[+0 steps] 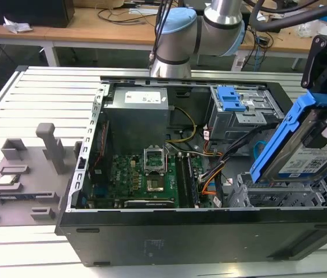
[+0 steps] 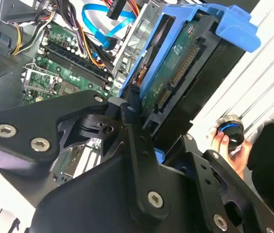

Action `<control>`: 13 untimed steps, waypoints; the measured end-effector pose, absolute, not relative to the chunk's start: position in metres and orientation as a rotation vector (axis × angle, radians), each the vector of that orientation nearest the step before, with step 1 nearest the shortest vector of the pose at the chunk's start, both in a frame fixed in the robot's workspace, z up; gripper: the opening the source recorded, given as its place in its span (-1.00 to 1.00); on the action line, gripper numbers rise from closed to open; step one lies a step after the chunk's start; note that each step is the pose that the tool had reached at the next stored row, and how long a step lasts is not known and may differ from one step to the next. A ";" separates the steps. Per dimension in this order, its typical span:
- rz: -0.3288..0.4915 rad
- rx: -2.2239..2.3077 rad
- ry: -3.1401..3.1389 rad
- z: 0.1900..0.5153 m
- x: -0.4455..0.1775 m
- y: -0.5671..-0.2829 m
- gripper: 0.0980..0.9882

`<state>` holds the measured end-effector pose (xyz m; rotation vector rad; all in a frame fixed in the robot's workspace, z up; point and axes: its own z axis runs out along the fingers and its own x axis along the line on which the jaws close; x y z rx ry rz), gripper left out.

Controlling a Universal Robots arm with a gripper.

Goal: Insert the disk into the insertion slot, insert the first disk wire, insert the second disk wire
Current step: 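Insert the disk into the insertion slot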

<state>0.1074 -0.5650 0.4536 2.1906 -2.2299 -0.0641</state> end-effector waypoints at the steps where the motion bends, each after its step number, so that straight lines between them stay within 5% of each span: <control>1: -0.064 2.191 -2.230 0.453 0.107 -0.565 -0.40; 13: -0.064 2.191 -2.230 0.440 0.107 -0.564 -0.40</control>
